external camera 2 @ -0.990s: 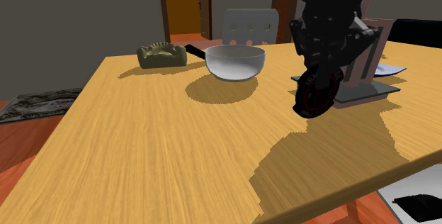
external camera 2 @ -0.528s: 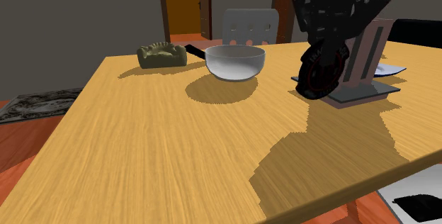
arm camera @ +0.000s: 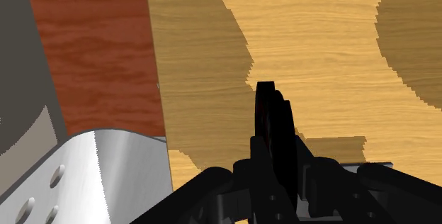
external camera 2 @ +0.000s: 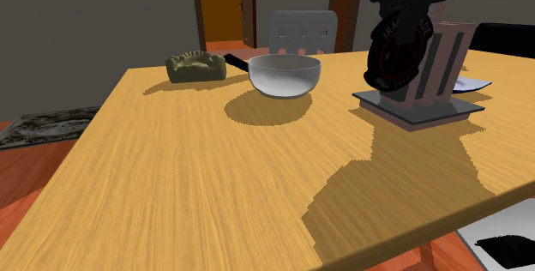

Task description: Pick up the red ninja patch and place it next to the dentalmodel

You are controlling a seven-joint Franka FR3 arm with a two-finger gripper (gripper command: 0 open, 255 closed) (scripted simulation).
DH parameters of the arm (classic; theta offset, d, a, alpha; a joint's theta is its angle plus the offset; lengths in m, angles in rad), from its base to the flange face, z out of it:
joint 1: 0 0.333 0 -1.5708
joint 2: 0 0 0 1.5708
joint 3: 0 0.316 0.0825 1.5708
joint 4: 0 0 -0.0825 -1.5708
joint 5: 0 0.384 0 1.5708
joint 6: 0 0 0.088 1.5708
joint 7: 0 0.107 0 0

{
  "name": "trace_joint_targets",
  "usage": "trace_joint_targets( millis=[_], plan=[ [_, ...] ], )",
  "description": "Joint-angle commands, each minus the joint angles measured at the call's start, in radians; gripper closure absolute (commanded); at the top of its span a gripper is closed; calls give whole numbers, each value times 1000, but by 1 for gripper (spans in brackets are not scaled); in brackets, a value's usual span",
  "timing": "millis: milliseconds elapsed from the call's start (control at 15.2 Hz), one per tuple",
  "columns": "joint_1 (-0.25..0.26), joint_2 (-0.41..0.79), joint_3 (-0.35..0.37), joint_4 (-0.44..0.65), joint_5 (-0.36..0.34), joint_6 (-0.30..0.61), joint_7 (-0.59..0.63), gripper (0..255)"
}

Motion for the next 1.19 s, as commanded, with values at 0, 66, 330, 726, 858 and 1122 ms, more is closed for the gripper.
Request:
trace_joint_targets(
  millis=[0,66,330,726,858,1122],
  plan=[
    [-9,33,-1,80,8,-49,-1,255],
    [-14,51,-1,123,12,-74,-1,255],
    [-47,167,3,377,39,-211,4,255],
    [80,-13,21,104,-19,-113,105,255],
    [122,-58,34,43,-37,-94,150,255],
    [192,-120,69,-38,-67,-73,243,255]
  ],
)
